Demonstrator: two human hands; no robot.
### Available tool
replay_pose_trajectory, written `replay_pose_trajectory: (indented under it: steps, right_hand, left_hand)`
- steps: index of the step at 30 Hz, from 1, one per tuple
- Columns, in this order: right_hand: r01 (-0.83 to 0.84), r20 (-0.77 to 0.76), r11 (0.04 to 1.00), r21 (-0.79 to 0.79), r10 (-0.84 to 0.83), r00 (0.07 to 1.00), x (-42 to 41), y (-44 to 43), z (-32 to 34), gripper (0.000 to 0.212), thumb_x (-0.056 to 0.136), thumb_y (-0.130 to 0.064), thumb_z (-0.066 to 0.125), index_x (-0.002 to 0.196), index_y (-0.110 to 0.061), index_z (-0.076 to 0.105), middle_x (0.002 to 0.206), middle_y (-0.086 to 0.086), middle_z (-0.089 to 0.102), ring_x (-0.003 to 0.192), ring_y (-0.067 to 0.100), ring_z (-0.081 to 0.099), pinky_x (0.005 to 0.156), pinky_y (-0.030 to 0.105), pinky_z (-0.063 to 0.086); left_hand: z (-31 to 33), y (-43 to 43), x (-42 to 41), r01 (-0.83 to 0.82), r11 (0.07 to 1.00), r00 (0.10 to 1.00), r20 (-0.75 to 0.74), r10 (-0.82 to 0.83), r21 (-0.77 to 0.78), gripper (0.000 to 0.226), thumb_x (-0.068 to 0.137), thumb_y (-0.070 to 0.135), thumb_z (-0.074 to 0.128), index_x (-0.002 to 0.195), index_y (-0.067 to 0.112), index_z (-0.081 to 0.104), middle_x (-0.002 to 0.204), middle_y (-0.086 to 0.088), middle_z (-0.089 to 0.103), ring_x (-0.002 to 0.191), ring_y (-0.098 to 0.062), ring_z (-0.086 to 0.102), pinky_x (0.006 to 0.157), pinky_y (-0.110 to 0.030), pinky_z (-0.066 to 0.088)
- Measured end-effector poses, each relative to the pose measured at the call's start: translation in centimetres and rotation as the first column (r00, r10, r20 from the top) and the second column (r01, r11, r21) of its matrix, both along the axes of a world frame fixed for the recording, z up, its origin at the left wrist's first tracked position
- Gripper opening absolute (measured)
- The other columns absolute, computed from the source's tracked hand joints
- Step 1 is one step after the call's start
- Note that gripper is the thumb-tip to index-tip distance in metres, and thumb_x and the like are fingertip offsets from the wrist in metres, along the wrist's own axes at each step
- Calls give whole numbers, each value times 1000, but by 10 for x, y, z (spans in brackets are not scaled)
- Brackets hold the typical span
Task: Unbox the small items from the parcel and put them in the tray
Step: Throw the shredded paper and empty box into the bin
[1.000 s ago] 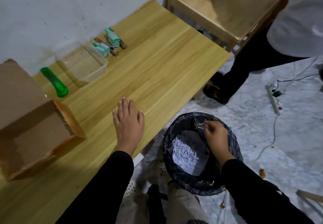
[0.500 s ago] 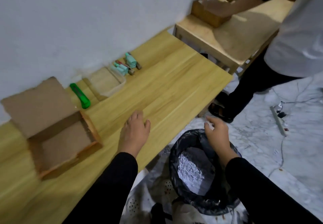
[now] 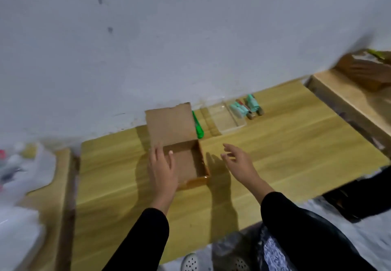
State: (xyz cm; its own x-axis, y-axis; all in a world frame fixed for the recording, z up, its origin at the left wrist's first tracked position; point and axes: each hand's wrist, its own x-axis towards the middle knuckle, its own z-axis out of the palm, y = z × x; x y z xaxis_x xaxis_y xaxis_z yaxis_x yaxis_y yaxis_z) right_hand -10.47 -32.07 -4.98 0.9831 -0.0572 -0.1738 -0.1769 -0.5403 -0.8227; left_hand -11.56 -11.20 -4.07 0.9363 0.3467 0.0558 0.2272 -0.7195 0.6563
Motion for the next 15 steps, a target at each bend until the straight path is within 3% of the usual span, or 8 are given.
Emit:
replay_pose_trajectory:
  steps: [3, 7, 9, 10, 11, 12, 15]
  right_hand:
    - [-34, -100, 999, 39, 38, 994, 5, 31, -9, 55, 92, -24, 52, 143, -18, 31, 136, 10, 50, 110, 25, 57, 93, 39, 48]
    - [-74, -137, 997, 21, 76, 988, 5, 50, -19, 55, 93, -19, 50, 144, -17, 29, 142, 10, 46, 124, 26, 49, 102, 37, 40]
    - [-94, -117, 996, 5, 94, 989, 4, 54, -19, 52, 92, -12, 49, 142, -15, 34, 144, 7, 45, 130, 23, 45, 107, 34, 38]
    - [-96, -108, 995, 8, 97, 989, 3, 55, -18, 51, 92, -9, 49, 141, -15, 36, 144, 6, 45, 131, 22, 44, 109, 34, 37]
    - [-91, -102, 996, 15, 92, 991, 3, 55, -16, 50, 92, -7, 48, 140, -15, 37, 144, 6, 46, 131, 22, 44, 109, 35, 37]
    - [-78, -100, 997, 18, 80, 992, 2, 53, -14, 49, 92, -7, 47, 140, -15, 38, 143, 5, 46, 131, 21, 44, 109, 35, 38]
    - [7, -84, 999, 34, -4, 996, 1, 38, 0, 47, 93, -10, 46, 139, -18, 40, 141, 2, 49, 124, 18, 50, 107, 36, 41]
  left_hand:
    - [-8, 27, -12, -128, 976, 982, -158, 100, -177, 53, 100, 33, 34, 148, 16, 21, 156, -7, 20, 143, -26, 21, 112, -40, 26]
    - [1, 35, -26, -61, 946, 952, -303, -41, -319, 52, 101, 33, 28, 150, 26, 10, 154, -4, 26, 137, -28, 34, 102, -35, 37]
    - [5, 36, -29, -27, 957, 932, -355, -81, -288, 50, 102, 32, 26, 149, 27, 10, 143, -15, 44, 116, -35, 53, 86, -31, 48]
    - [4, 37, -28, -23, 962, 928, -364, -80, -272, 49, 102, 30, 26, 149, 29, 11, 134, -19, 52, 94, -32, 61, 71, -24, 51]
    - [5, 37, -26, -19, 966, 930, -359, -78, -258, 48, 102, 28, 27, 148, 31, 12, 127, -20, 57, 72, -24, 59, 52, -16, 46]
    - [2, 38, -23, -18, 963, 938, -339, -76, -268, 48, 102, 26, 28, 147, 32, 13, 122, -18, 60, 61, -17, 51, 43, -13, 38]
    - [-5, 30, -7, 7, 948, 956, -277, -100, -318, 47, 101, 26, 31, 145, 35, 20, 102, -13, 64, 59, -17, 47, 52, -31, 36]
